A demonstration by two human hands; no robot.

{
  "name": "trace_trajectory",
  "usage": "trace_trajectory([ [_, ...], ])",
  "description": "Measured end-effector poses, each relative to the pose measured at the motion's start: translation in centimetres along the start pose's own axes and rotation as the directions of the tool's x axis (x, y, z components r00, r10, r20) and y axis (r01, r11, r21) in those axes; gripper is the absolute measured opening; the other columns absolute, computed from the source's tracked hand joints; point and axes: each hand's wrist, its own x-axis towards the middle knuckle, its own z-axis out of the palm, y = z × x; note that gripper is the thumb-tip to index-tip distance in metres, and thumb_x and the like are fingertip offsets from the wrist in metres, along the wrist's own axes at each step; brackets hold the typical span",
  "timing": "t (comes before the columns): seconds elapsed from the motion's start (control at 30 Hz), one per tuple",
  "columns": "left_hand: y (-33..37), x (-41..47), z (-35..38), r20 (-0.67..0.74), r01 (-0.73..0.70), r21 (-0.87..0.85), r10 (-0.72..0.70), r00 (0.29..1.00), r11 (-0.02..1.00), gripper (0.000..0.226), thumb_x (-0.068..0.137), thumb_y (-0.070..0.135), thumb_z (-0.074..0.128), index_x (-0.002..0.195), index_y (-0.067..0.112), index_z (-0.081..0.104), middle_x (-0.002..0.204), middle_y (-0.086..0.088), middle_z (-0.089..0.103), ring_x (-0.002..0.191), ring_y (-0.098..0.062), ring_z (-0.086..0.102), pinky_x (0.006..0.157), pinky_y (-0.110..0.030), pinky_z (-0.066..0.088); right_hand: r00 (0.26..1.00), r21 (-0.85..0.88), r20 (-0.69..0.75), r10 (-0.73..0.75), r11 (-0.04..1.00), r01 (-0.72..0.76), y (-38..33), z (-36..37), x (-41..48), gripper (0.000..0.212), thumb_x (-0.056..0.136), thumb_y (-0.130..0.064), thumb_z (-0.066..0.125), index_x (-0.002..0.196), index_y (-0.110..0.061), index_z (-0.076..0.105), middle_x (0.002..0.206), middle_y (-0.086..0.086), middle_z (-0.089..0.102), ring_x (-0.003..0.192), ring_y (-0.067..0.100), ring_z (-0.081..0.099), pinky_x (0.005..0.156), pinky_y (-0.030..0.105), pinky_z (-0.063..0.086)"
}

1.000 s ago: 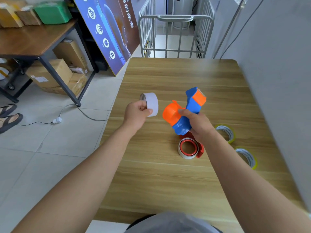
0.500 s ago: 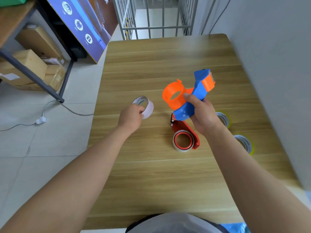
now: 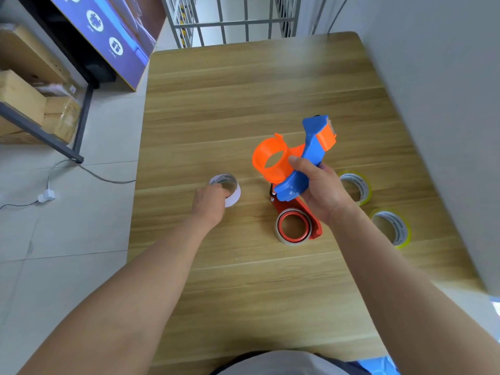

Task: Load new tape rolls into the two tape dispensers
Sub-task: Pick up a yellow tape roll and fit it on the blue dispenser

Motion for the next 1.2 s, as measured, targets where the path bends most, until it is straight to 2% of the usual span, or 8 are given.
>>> trace_trajectory([
  [0.17, -0.5, -0.1, 1.0, 0.123, 0.079, -0.268, -0.047, 0.991, 0.96, 0.04, 0.076, -0.015, 0.033, 0.083, 0.007, 0.065, 0.085, -0.014, 0.057, 0.084, -0.032, 0.051, 0.071, -0.035, 0.04, 1.0, 0.003, 0.001, 0.016, 1.0, -0.016, 0.2, 0.1, -0.4, 0.041, 0.082, -0.018, 0.07, 0.119, -0.004, 0.058, 0.107, 0.011, 0.069, 0.096, 0.024, 0.069, 0.093, 0.042, 0.054],
  [0.27, -0.1, -0.5, -0.3, 0.055, 0.095, -0.388, -0.079, 0.995, 0.917, 0.043, 0.086, -0.007, 0.037, 0.12, 0.008, 0.058, 0.124, -0.015, 0.06, 0.114, -0.031, 0.056, 0.096, -0.037, 0.044, 1.0, -0.002, 0.009, 0.012, 1.0, -0.012, 0.1, 0.1, -0.8, 0.038, 0.084, -0.018, 0.069, 0.118, -0.005, 0.058, 0.106, 0.01, 0.069, 0.094, 0.022, 0.069, 0.094, 0.042, 0.054],
  [0.4, 2.3, -0.6, -3.5, -0.116, 0.0, -0.474, -0.062, 0.991, 0.881, 0.033, 0.091, 0.002, 0.04, 0.115, 0.008, 0.061, 0.121, -0.012, 0.062, 0.112, -0.027, 0.056, 0.09, -0.029, 0.041, 1.0, 0.031, 0.011, 0.004, 1.0, -0.004, -0.2, 0.0, -1.5, 0.038, 0.083, -0.017, 0.07, 0.118, -0.006, 0.058, 0.106, 0.01, 0.07, 0.094, 0.022, 0.07, 0.093, 0.042, 0.054],
  [0.53, 5.7, -0.8, -6.1, -0.182, -0.092, -0.521, -0.005, 0.983, 0.848, 0.029, 0.091, 0.003, 0.044, 0.111, 0.007, 0.064, 0.117, -0.011, 0.065, 0.108, -0.025, 0.06, 0.091, -0.027, 0.044, 0.999, 0.067, -0.009, -0.039, 0.997, 0.039, -0.9, -1.3, -2.7, 0.033, 0.082, -0.016, 0.07, 0.113, -0.008, 0.06, 0.098, 0.005, 0.073, 0.089, 0.02, 0.072, 0.082, 0.035, 0.058],
  [0.63, 8.5, -0.9, -6.6, -0.204, -0.155, -0.52, 0.054, 0.978, 0.84, 0.026, 0.09, 0.005, 0.047, 0.108, 0.008, 0.066, 0.114, -0.01, 0.068, 0.104, -0.023, 0.062, 0.086, -0.02, 0.041, 0.995, 0.065, -0.056, -0.079, 0.994, 0.082, -1.4, -3.1, -3.9, 0.029, 0.082, -0.016, 0.07, 0.108, -0.01, 0.06, 0.09, 0.0, 0.072, 0.082, 0.015, 0.07, 0.072, 0.027, 0.056],
  [0.77, 12.8, -0.9, -5.7, -0.173, -0.233, -0.523, 0.165, 0.971, 0.82, 0.025, 0.089, 0.005, 0.049, 0.106, 0.009, 0.067, 0.112, -0.01, 0.069, 0.102, -0.021, 0.063, 0.086, -0.02, 0.042, 0.973, 0.055, -0.194, -0.126, 0.989, 0.14, -1.8, -6.3, -5.6, 0.035, 0.078, -0.02, 0.073, 0.108, -0.012, 0.058, 0.099, 0.005, 0.062, 0.091, 0.018, 0.061, 0.087, 0.036, 0.048],
  [1.03, 20.0, -0.5, -1.7, 0.003, -0.332, -0.467, 0.377, 0.926, 0.819, 0.028, 0.088, 0.002, 0.047, 0.108, 0.005, 0.065, 0.108, -0.017, 0.068, 0.1, -0.031, 0.063, 0.09, -0.04, 0.049, 0.905, 0.004, -0.388, -0.176, 0.981, 0.193, -1.9, -13.1, -9.0, 0.04, 0.061, -0.031, 0.077, 0.095, -0.02, 0.059, 0.088, -0.001, 0.063, 0.084, 0.016, 0.06, 0.082, 0.036, 0.047],
  [1.2, 22.6, 0.4, 1.4, 0.106, -0.369, -0.301, 0.415, 0.904, 0.879, 0.033, 0.091, 0.006, 0.044, 0.122, 0.006, 0.057, 0.128, -0.017, 0.059, 0.118, -0.031, 0.054, 0.097, -0.033, 0.042, 0.867, -0.039, -0.455, -0.201, 0.978, 0.206, -2.0, -16.7, -10.2, 0.044, 0.057, -0.034, 0.077, 0.095, -0.02, 0.062, 0.093, 0.002, 0.065, 0.089, 0.019, 0.062, 0.091, 0.043, 0.049],
])
